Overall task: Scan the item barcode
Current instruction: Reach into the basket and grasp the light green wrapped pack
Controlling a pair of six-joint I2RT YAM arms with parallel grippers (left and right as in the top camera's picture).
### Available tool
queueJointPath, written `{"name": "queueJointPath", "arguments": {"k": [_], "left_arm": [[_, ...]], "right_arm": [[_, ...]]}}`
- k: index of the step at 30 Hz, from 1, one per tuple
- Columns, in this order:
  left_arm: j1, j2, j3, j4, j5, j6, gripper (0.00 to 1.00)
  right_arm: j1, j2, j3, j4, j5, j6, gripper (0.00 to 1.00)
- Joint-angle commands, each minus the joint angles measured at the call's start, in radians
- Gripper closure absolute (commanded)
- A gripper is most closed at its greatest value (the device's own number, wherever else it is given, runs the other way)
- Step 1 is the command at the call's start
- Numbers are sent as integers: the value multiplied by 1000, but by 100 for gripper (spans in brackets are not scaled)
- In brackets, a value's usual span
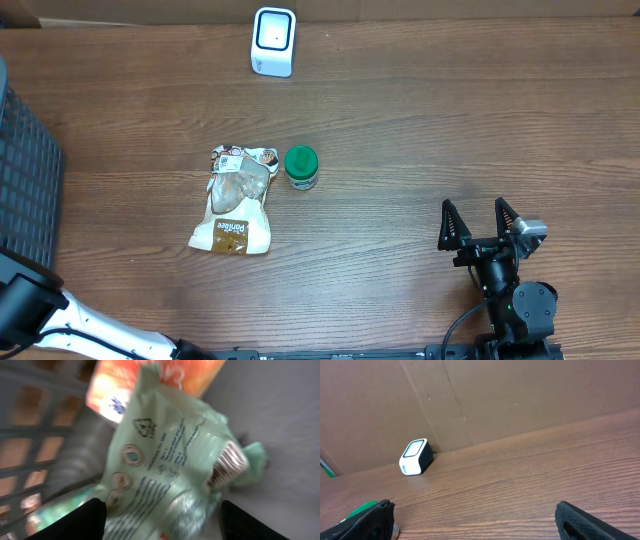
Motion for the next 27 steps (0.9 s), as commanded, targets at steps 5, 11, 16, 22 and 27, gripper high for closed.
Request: {"name": "queueJointPath", "arguments": {"k": [5, 11, 16, 22, 27], "left_arm": [[7, 101, -12, -6, -12, 22, 30], [5, 114, -12, -7, 9, 20, 96], [-4, 106, -12, -24, 11, -26, 96], [-46, 32, -12, -34, 76, -65, 96], [-109, -112, 7, -6, 145, -153, 96]], "right_arm": [[6, -8, -11, 6, 8, -4, 0], [6, -8, -11, 6, 8, -4, 0], [6, -8, -11, 6, 8, -4, 0], [6, -8, -11, 6, 8, -4, 0], [6, -8, -11, 6, 8, -4, 0]]}}
